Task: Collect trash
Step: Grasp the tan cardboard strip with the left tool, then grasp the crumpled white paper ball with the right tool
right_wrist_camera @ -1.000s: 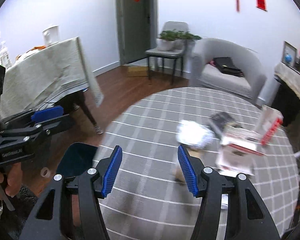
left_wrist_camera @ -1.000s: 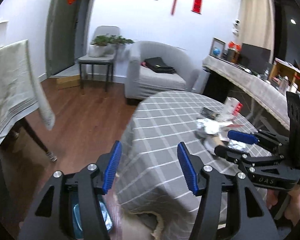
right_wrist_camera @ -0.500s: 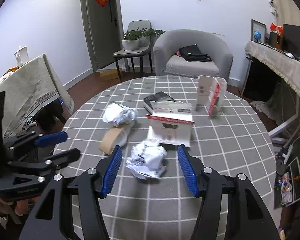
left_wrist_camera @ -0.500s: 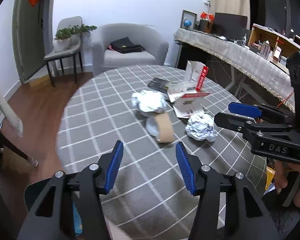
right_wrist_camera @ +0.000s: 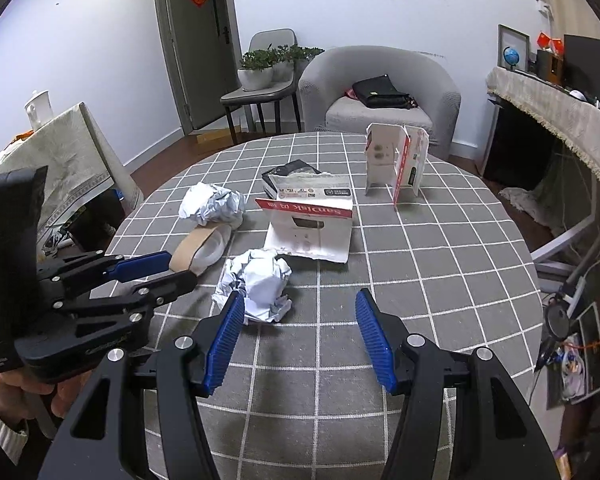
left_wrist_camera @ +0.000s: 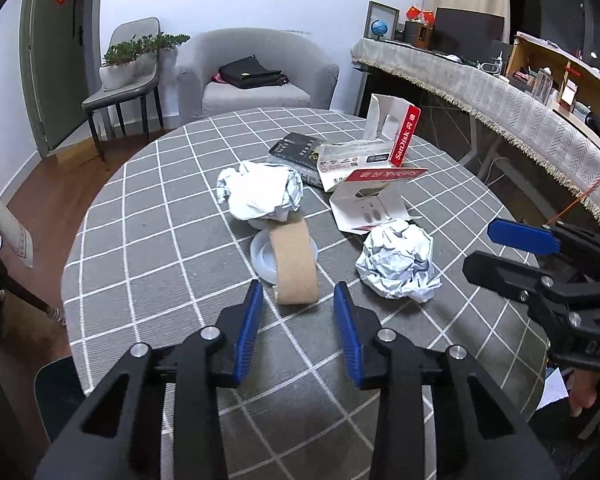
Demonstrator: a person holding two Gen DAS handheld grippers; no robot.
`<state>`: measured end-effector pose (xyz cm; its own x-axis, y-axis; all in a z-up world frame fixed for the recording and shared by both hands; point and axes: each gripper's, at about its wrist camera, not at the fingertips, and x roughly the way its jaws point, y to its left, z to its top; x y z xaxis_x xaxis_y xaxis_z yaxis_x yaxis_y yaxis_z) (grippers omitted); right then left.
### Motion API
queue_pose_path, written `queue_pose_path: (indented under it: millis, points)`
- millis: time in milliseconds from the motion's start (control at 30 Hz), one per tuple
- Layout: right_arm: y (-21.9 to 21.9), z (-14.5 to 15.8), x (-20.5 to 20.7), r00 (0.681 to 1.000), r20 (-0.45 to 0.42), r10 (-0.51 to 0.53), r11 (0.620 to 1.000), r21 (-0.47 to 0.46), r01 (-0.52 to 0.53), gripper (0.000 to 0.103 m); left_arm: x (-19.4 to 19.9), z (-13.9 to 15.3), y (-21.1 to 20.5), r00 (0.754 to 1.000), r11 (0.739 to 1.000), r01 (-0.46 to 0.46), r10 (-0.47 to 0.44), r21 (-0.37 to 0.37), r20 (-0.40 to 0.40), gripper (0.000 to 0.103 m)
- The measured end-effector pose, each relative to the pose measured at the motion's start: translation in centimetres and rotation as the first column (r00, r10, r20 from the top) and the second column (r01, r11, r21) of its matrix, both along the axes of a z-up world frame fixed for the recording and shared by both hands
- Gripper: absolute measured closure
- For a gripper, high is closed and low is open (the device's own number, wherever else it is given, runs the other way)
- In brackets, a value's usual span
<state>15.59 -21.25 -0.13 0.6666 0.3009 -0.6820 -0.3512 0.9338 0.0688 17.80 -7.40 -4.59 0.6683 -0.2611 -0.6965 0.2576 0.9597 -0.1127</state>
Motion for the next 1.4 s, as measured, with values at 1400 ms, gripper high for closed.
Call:
queue_pose_path:
  millis: [1400]
  points:
    - [5.2,-2.7,4.3,0.99,-0.14,-0.015,1.0,-0.002,0.015,0.052,-1.8,1.9,8.7,0.991,0.873,-0.02,-0.046,-0.486,-0.125,0.08]
